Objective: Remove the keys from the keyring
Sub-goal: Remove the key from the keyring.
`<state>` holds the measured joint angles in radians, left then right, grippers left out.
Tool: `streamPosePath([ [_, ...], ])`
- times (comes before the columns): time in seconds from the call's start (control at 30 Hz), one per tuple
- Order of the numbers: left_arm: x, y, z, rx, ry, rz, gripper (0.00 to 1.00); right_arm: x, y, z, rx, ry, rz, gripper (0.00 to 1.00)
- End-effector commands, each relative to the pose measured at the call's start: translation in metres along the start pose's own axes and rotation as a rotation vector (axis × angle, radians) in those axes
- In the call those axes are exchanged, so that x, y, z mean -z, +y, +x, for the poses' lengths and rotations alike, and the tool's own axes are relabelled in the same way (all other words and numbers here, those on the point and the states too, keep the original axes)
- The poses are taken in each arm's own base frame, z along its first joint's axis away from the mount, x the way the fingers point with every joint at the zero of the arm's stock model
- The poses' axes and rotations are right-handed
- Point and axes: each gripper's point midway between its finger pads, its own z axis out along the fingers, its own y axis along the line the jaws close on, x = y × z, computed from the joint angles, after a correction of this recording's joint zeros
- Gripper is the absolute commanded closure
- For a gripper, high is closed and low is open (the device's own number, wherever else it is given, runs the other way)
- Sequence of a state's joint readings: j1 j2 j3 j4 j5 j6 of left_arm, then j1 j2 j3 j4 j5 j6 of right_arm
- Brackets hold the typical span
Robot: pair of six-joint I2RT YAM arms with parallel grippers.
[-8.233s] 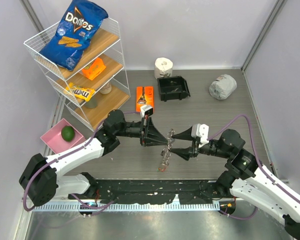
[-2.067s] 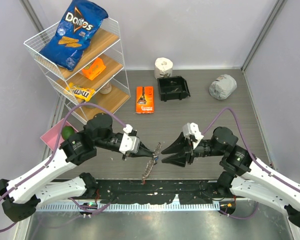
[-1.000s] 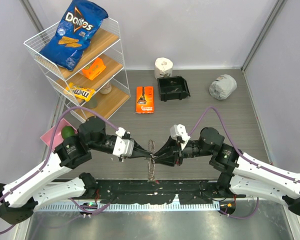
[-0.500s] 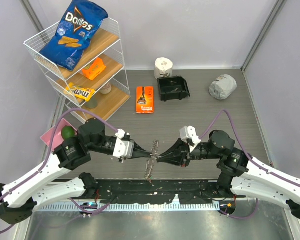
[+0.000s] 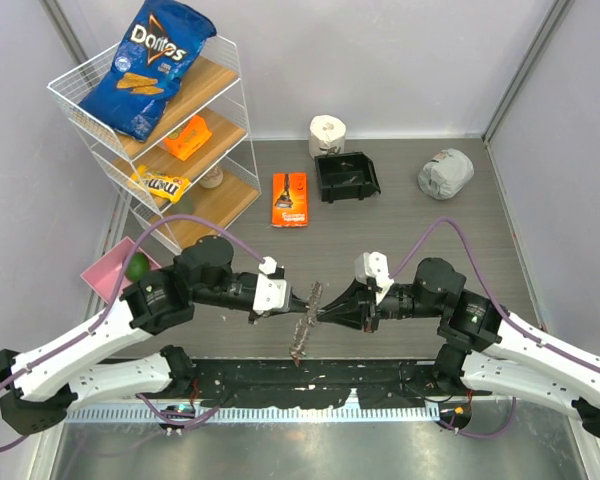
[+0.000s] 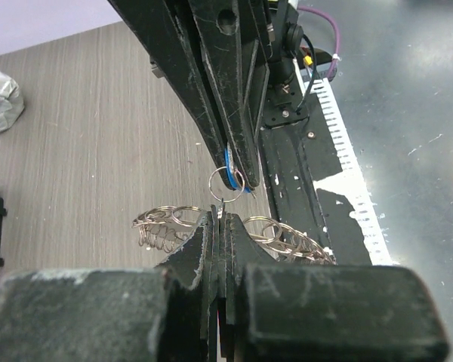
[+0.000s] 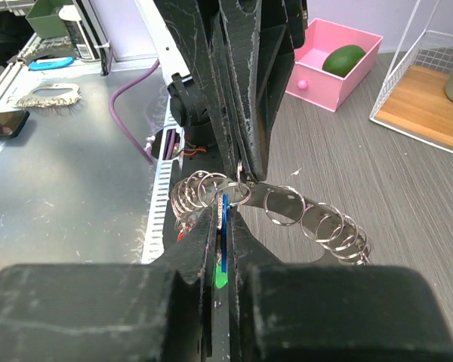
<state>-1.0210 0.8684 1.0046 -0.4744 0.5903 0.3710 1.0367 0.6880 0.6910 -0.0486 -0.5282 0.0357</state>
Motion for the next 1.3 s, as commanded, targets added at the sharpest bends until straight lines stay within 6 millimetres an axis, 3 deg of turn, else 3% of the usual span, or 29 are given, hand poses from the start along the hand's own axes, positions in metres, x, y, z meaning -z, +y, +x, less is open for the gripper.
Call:
streamPosePath([
  [0.0,0.008,0.016,-0.007,0.016,0.048,-0.084,1.00,0.005,0.007,-0.032,0.067,-0.060,-0.016,0.95],
  [0.47,0.000,0.022,0.007,0.156,0.166,-0.107,0.98,0.003,0.007,-0.043,0.125,-0.044,-0.039,0.95],
  [0.63,-0.002,0.022,-0.001,0.133,0.082,-0.127,0.73,0.005,0.004,-0.049,0.142,-0.052,-0.012,0.95],
  [0.8,0.002,0.018,-0.003,0.094,0.011,-0.142,0.56,0.010,0.001,-0.052,0.162,-0.049,0.014,0.95],
  [1.07,-0.001,0.011,-0.002,0.077,-0.041,-0.115,0.56,0.011,0.003,-0.059,0.185,-0.049,0.009,0.95],
  [1.27,-0.005,0.004,-0.017,0.010,-0.132,-0.056,0.58,0.010,0.009,-0.062,0.183,-0.044,-0.028,0.95],
])
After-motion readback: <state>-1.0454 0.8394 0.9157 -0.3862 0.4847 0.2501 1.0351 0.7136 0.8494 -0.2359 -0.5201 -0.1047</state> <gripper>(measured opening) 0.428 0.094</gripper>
